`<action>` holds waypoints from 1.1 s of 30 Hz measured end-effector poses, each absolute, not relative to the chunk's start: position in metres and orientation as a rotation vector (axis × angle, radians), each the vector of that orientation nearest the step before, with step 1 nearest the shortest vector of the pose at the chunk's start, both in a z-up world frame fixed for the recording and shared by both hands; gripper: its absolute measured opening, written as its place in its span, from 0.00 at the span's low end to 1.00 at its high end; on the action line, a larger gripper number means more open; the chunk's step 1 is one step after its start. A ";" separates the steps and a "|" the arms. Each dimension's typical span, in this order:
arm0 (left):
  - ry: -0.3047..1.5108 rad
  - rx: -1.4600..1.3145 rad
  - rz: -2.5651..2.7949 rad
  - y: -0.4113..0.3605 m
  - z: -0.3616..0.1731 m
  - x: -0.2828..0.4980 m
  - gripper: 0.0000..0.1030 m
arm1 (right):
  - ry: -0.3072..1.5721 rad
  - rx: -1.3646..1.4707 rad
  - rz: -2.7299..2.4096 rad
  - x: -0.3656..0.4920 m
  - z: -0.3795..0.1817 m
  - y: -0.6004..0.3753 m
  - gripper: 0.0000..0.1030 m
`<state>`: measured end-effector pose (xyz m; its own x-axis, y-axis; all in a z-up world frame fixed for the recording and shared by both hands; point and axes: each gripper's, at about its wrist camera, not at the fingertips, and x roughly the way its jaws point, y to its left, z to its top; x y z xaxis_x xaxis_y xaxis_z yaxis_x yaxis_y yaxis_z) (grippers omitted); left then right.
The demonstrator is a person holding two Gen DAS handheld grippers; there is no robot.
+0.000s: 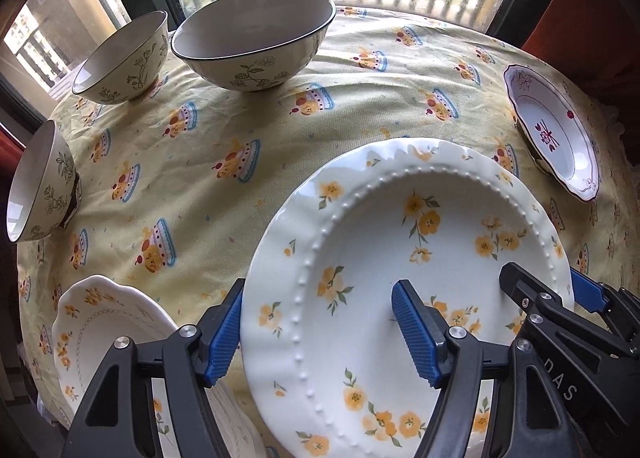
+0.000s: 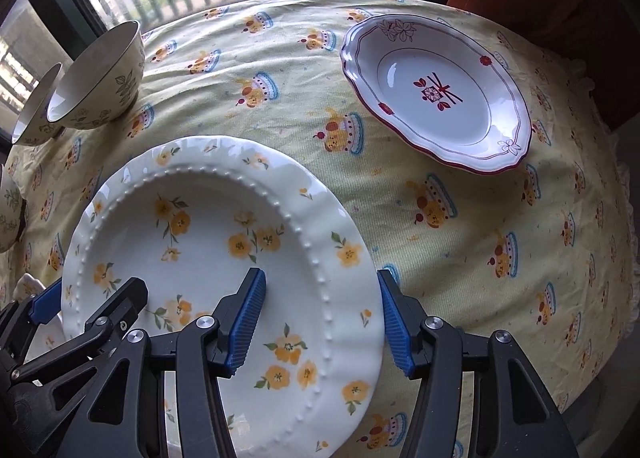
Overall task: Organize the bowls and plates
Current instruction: 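Lift the beaded-rim plate with both tools and carry it over the scalloped plate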
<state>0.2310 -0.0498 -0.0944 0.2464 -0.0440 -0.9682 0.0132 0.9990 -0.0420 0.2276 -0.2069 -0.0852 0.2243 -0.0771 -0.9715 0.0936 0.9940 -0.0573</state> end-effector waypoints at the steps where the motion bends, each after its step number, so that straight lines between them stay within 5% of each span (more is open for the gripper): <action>1: 1.319 -0.027 -0.044 -0.048 -0.092 0.230 0.70 | 1.341 0.016 -0.123 0.224 -0.084 -0.207 0.59; 33: 1.303 -0.154 0.030 0.094 -0.070 0.139 0.70 | 1.266 -0.068 -0.038 0.155 -0.045 -0.056 0.59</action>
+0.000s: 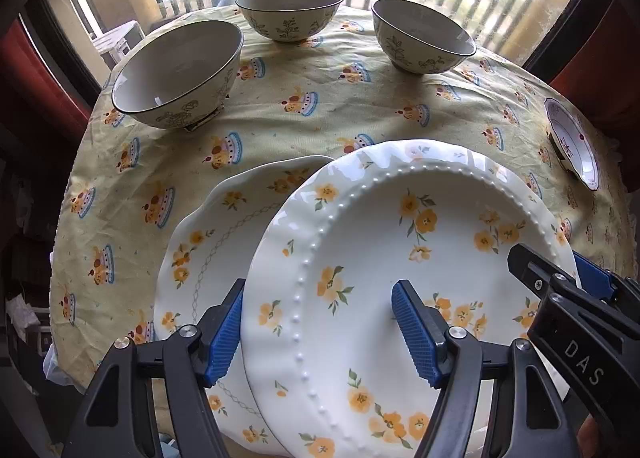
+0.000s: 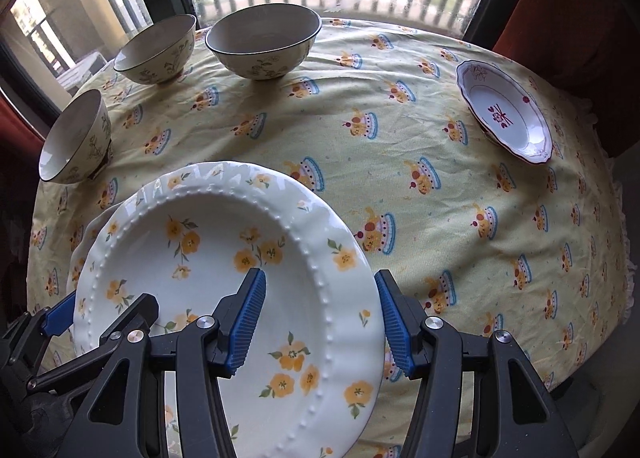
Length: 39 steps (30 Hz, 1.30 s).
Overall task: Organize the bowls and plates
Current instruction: 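Lift the beaded-rim plate with both tools and carry it over the scalloped plate, then lower the beaded-rim plate onto the scalloped plate and open both tools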
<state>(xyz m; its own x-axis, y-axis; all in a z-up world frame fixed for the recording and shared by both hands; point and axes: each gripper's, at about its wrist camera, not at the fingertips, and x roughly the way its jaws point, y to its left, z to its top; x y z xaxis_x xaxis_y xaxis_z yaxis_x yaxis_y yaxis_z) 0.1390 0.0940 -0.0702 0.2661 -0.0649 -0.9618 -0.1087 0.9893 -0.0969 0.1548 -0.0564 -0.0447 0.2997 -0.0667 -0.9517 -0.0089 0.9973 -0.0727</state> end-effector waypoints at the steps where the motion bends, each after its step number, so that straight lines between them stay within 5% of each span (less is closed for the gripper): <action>1: 1.307 -0.157 0.031 0.098 -0.072 0.137 0.70 | 1.268 -0.072 -0.037 0.153 -0.046 -0.051 0.59; 29: 1.373 -0.160 0.023 0.125 -0.104 0.128 0.71 | 1.359 -0.108 -0.067 0.149 -0.079 -0.016 0.54; 39: 1.274 0.020 0.115 0.103 -0.103 0.134 0.80 | 1.361 -0.097 -0.037 0.149 -0.083 -0.017 0.50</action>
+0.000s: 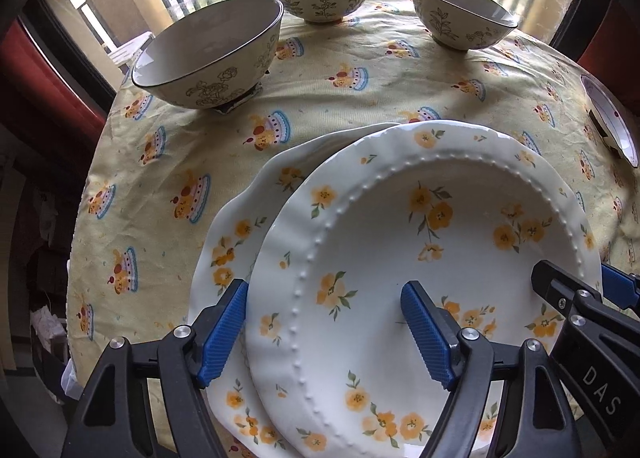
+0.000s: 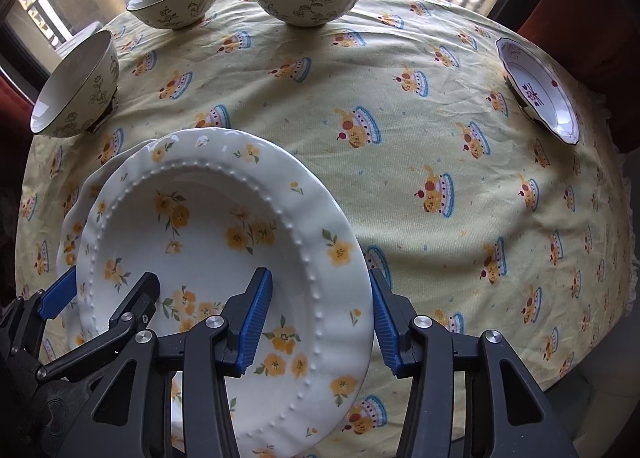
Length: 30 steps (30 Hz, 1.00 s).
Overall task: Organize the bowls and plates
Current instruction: 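Lower the beaded-rim plate onto the scalloped plate and open both tools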
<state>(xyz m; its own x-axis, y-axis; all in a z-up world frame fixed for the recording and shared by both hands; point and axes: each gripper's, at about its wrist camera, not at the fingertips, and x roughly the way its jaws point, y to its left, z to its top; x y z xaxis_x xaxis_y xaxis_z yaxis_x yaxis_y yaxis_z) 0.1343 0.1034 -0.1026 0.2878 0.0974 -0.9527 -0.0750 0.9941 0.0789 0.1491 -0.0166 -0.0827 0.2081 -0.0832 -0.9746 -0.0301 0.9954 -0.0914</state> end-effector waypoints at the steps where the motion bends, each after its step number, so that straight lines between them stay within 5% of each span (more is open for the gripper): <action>1: 1.267 0.067 0.128 0.099 -0.102 0.136 0.82 | 1.357 -0.097 -0.030 0.149 -0.083 -0.017 0.50; 8: 1.357 -0.022 0.104 0.111 -0.097 0.145 0.85 | 1.319 -0.082 -0.013 0.149 -0.071 -0.021 0.48; 12: 1.364 -0.037 0.113 0.121 -0.092 0.145 0.85 | 1.322 -0.093 0.022 0.150 -0.070 -0.022 0.33; 30: 1.385 -0.057 0.089 0.139 -0.093 0.135 0.85 | 1.326 -0.120 0.028 0.150 -0.085 0.000 0.35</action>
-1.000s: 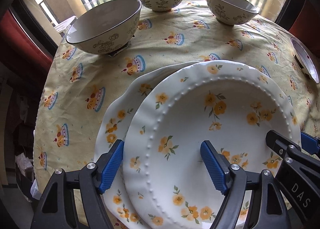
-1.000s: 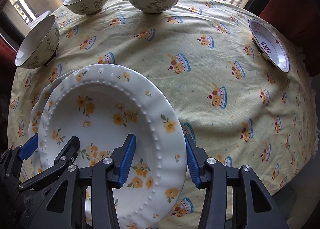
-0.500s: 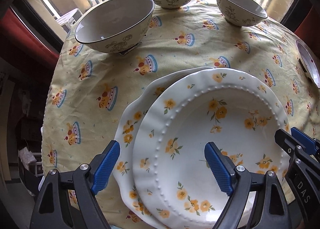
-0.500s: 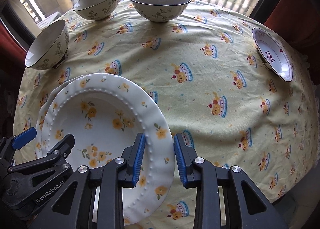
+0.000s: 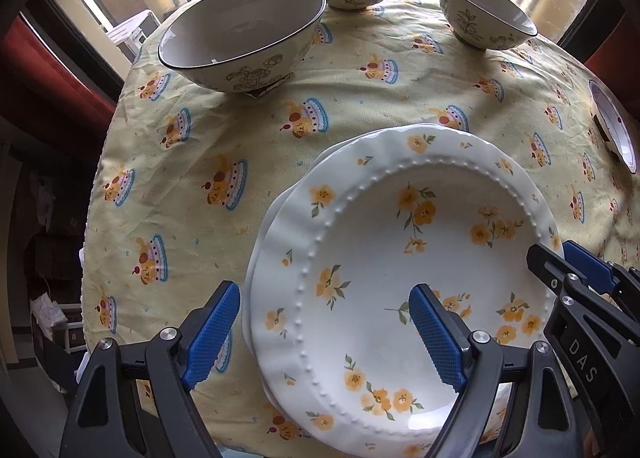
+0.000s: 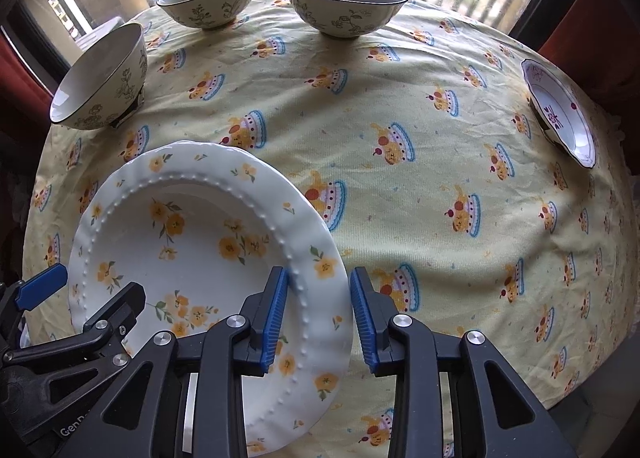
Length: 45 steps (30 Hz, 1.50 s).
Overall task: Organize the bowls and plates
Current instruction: 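Lower the beaded-rim plate onto the scalloped plate and open both tools, then move both tools toward the small red-rimmed plate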
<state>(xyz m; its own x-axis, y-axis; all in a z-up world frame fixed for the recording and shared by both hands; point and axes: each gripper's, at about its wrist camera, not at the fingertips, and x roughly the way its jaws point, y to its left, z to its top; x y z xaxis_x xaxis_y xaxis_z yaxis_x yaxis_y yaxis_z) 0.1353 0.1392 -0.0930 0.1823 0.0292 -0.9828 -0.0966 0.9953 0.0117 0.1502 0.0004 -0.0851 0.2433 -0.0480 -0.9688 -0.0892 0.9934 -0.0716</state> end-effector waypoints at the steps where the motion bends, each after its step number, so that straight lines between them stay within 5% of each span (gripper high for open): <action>1: 1.384 -0.052 0.082 0.139 -0.093 0.135 0.85 | 1.325 -0.113 0.024 0.150 -0.085 -0.001 0.36; 7: 1.357 -0.031 0.035 0.142 -0.079 0.126 0.85 | 1.323 -0.035 0.000 0.146 -0.076 -0.005 0.39; 12: 1.336 -0.012 -0.005 0.141 -0.069 0.122 0.86 | 1.270 0.009 -0.032 0.135 -0.056 -0.005 0.65; 28: 1.267 -0.015 -0.019 0.093 -0.041 0.134 0.88 | 1.214 0.035 -0.028 0.134 -0.026 -0.049 0.67; 45: 1.276 -0.041 0.018 -0.044 -0.030 0.178 0.88 | 1.213 0.005 -0.013 0.177 -0.011 -0.174 0.68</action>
<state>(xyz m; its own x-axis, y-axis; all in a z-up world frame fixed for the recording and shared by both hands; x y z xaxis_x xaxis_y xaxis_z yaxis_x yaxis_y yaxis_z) 0.1777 -0.0435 -0.0302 0.2903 -0.0096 -0.9569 -0.0362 0.9991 -0.0210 0.1766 -0.1741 -0.0110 0.3504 -0.0076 -0.9366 0.0127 0.9999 -0.0034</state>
